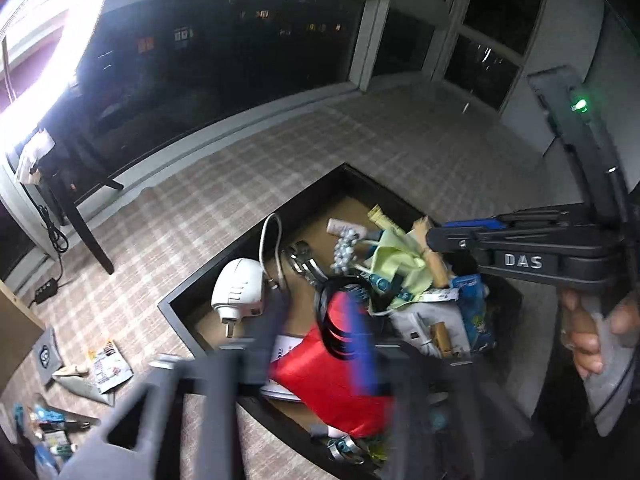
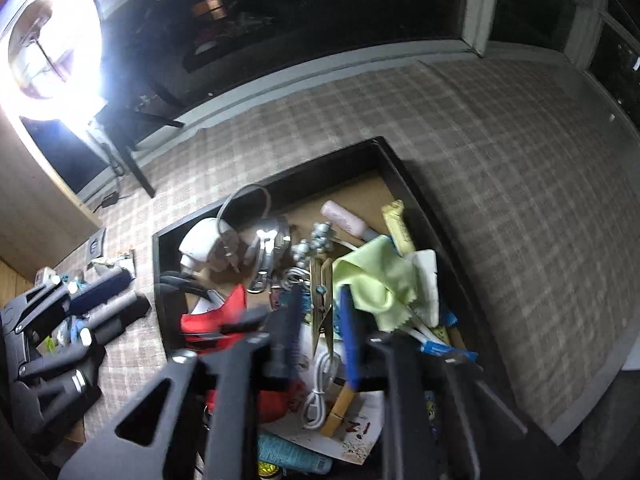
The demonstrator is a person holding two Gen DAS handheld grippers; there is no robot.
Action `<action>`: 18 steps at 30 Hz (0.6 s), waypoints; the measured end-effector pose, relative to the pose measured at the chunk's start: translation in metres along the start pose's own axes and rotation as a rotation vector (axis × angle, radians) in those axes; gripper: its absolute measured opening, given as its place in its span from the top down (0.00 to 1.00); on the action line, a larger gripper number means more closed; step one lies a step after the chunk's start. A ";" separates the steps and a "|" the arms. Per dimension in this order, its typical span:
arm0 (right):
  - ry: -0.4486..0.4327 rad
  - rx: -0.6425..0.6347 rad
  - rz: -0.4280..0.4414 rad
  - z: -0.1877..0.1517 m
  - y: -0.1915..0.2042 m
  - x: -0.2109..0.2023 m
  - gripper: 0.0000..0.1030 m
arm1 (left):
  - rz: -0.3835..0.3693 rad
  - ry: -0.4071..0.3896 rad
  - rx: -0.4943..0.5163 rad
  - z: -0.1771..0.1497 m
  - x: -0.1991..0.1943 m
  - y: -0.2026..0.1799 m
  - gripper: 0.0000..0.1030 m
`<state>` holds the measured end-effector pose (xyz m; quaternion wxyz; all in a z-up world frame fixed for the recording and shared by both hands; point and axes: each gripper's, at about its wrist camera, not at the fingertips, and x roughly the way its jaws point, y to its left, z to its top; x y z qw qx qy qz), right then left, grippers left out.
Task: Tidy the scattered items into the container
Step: 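Carry the clothespin and cable to the black box and open both tools, then move both tools back over the items on the floor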
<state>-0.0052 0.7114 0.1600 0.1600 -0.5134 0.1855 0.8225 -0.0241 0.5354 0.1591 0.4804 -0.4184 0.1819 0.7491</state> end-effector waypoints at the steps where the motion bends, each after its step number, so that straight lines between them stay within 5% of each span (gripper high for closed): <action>1: -0.014 0.007 -0.002 0.000 -0.001 -0.001 0.60 | 0.002 -0.009 0.000 -0.001 -0.002 0.000 0.57; 11: -0.029 -0.064 0.047 -0.005 0.026 -0.002 0.57 | 0.064 0.004 -0.082 -0.022 -0.021 0.031 0.57; 18: -0.047 -0.196 0.122 -0.017 0.078 0.008 0.50 | 0.160 0.044 -0.224 -0.068 -0.045 0.091 0.56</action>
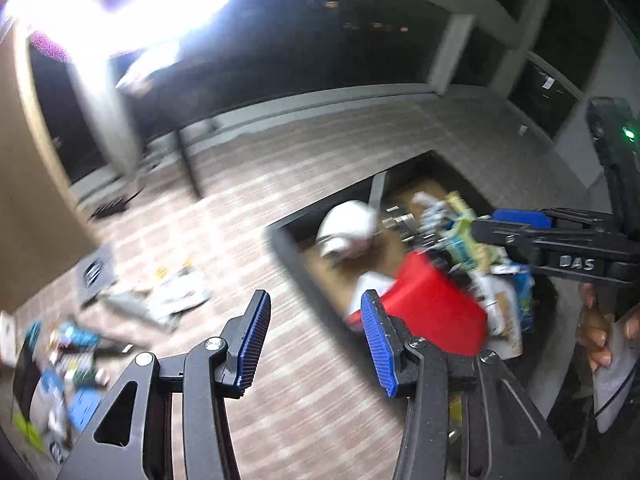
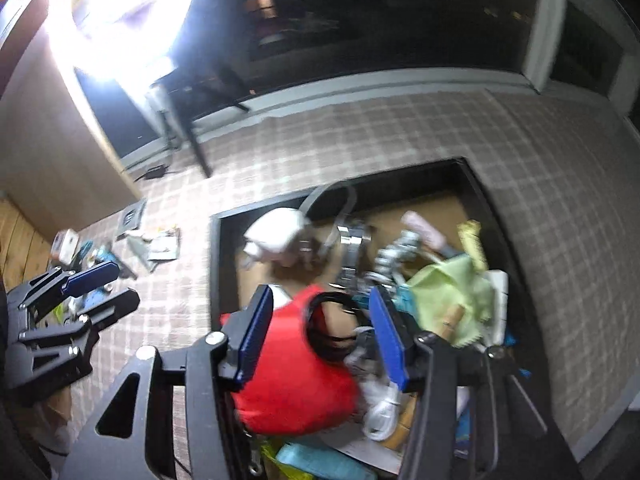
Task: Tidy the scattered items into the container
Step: 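Move both tools back over the items on the floor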
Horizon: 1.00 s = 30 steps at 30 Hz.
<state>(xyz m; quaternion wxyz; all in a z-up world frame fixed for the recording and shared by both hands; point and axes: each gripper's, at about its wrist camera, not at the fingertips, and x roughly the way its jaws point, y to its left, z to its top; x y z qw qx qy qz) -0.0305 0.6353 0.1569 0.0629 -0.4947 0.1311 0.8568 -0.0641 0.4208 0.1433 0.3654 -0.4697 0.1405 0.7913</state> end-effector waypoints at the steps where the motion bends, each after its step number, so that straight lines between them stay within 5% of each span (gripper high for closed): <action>1: -0.002 -0.024 0.012 -0.001 0.008 0.003 0.48 | 0.015 0.004 -0.015 -0.006 -0.003 0.011 0.56; 18: 0.058 -0.484 0.148 -0.012 0.181 0.055 0.46 | 0.344 0.064 -0.276 -0.127 -0.075 0.228 0.57; 23: 0.060 -0.663 0.195 -0.022 0.241 0.063 0.49 | 0.342 0.098 -0.246 -0.143 -0.077 0.250 0.59; 26: 0.072 -0.753 0.237 -0.029 0.275 0.070 0.61 | 0.331 0.122 -0.217 -0.147 -0.071 0.257 0.60; 30: 0.105 -0.847 0.298 -0.037 0.320 0.087 0.65 | 0.317 0.159 -0.178 -0.149 -0.058 0.263 0.67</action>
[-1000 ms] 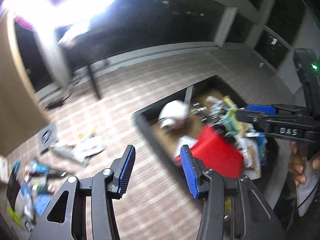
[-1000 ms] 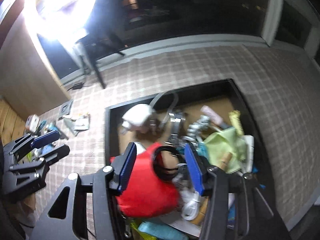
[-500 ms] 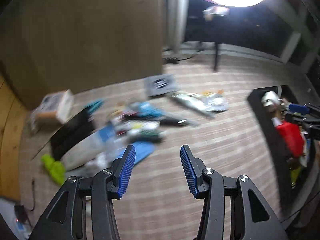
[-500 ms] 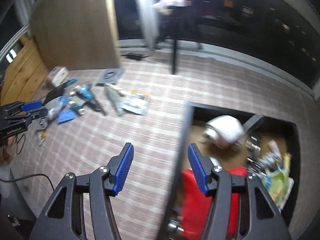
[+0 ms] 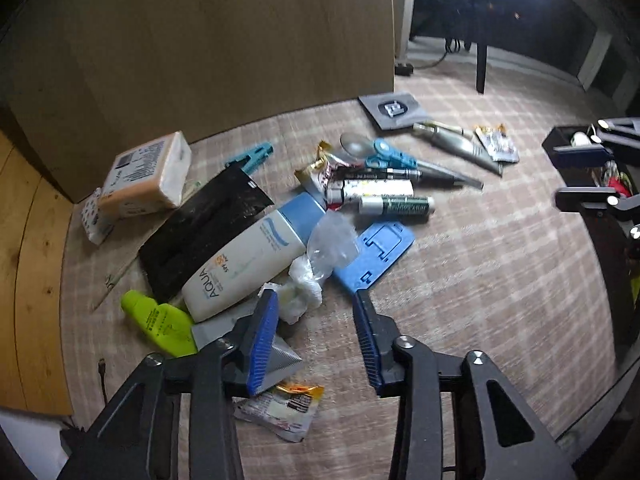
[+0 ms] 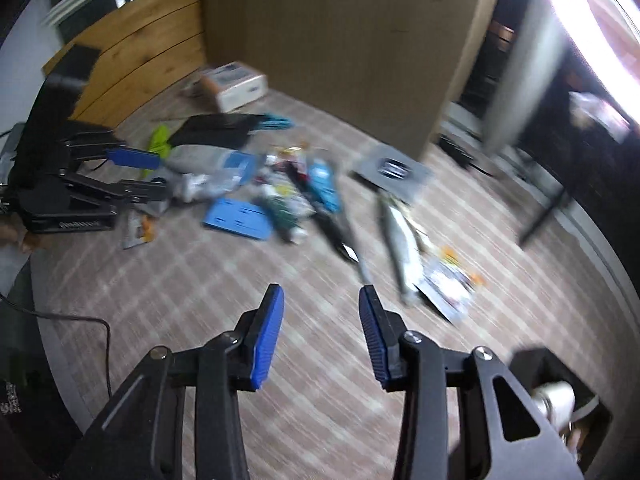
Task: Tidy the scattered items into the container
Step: 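Move both tools back over the items on the floor, then grasp the green lip balm with the right tool while the left tool grasps the plastic bag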
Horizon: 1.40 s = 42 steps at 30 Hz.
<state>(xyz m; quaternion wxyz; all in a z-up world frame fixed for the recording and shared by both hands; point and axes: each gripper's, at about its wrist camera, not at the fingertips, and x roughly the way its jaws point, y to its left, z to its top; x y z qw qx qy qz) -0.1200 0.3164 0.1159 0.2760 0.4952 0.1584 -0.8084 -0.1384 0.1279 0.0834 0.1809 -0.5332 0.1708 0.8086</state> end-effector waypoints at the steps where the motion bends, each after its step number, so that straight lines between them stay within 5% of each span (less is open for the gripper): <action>1: 0.007 -0.015 0.013 0.005 0.004 0.006 0.69 | 0.002 0.007 0.018 0.001 0.004 0.000 0.69; 18: 0.128 -0.116 0.096 0.060 0.026 0.105 0.76 | -0.038 0.052 0.081 0.010 0.043 0.008 0.71; 31: 0.172 -0.096 0.110 0.059 0.023 0.127 0.81 | -0.069 0.090 0.082 0.010 0.066 0.007 0.72; 42: 0.158 0.006 0.138 0.045 0.012 0.112 0.85 | -0.091 0.041 0.010 0.001 0.051 0.014 0.75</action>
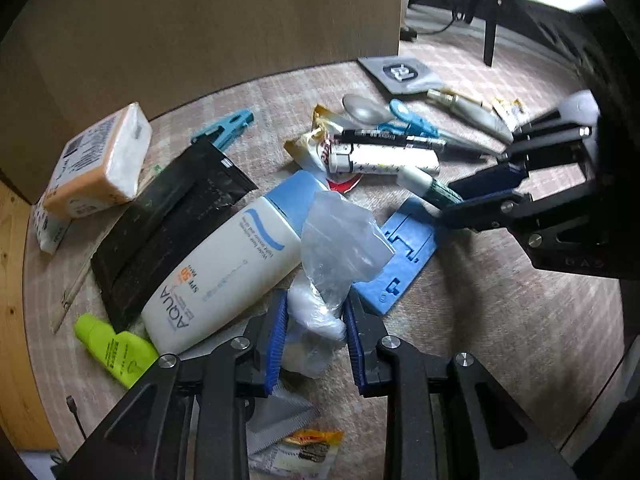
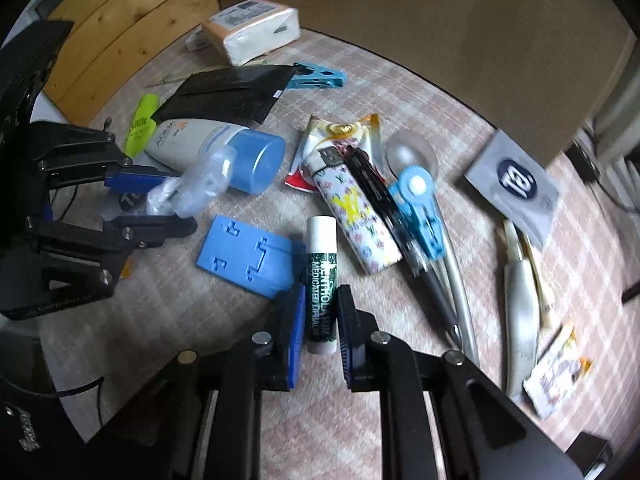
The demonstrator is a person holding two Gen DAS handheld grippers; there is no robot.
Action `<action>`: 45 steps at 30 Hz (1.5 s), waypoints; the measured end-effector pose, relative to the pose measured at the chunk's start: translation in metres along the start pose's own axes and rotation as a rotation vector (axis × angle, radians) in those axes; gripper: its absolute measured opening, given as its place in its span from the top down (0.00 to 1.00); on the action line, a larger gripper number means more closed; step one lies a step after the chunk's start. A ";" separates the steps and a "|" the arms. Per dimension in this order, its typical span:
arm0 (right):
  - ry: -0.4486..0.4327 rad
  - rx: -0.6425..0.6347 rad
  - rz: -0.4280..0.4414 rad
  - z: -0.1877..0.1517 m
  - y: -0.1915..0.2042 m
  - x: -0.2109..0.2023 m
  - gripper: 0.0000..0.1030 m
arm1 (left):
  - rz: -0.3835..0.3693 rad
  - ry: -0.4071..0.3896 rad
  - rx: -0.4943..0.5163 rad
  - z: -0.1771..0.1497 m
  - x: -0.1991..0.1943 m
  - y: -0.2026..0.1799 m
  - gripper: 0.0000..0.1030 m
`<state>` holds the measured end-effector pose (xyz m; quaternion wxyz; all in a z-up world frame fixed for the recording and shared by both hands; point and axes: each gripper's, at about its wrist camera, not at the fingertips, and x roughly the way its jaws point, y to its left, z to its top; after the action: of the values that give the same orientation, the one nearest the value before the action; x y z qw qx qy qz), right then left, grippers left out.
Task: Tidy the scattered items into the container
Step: 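Grasp the green lip balm with the right tool while the left tool grasps the plastic bag, then carry the lip balm and bag to the black box and open both tools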
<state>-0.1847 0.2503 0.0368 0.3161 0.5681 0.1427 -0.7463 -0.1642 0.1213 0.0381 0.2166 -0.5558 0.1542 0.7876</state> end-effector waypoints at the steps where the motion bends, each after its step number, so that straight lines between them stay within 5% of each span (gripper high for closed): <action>1: -0.006 0.016 0.000 -0.004 -0.002 -0.004 0.85 | -0.004 -0.008 -0.008 -0.001 -0.005 -0.001 0.75; 14: -0.151 0.254 -0.063 -0.077 -0.038 -0.102 0.85 | -0.101 -0.111 0.023 0.018 -0.061 -0.066 0.75; 31: -0.187 0.677 -0.370 -0.305 -0.161 -0.232 0.85 | -0.278 -0.162 0.315 0.096 -0.066 -0.296 0.75; 41: -0.185 0.844 -0.441 -0.378 -0.186 -0.260 0.85 | -0.335 -0.185 0.455 0.114 -0.073 -0.397 0.74; 42: -0.186 0.854 -0.444 -0.382 -0.187 -0.261 0.85 | -0.346 -0.189 0.462 0.116 -0.073 -0.404 0.73; 44: -0.207 0.854 -0.459 -0.386 -0.186 -0.265 0.84 | -0.353 -0.186 0.464 0.120 -0.070 -0.412 0.56; 45: -0.210 0.857 -0.473 -0.387 -0.185 -0.267 0.76 | -0.346 -0.185 0.455 0.122 -0.069 -0.414 0.43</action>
<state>0.0320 0.6949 0.1390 -0.1109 0.5208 -0.0844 -0.8423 -0.0305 0.5235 0.1432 0.4798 -0.4368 0.2092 0.7316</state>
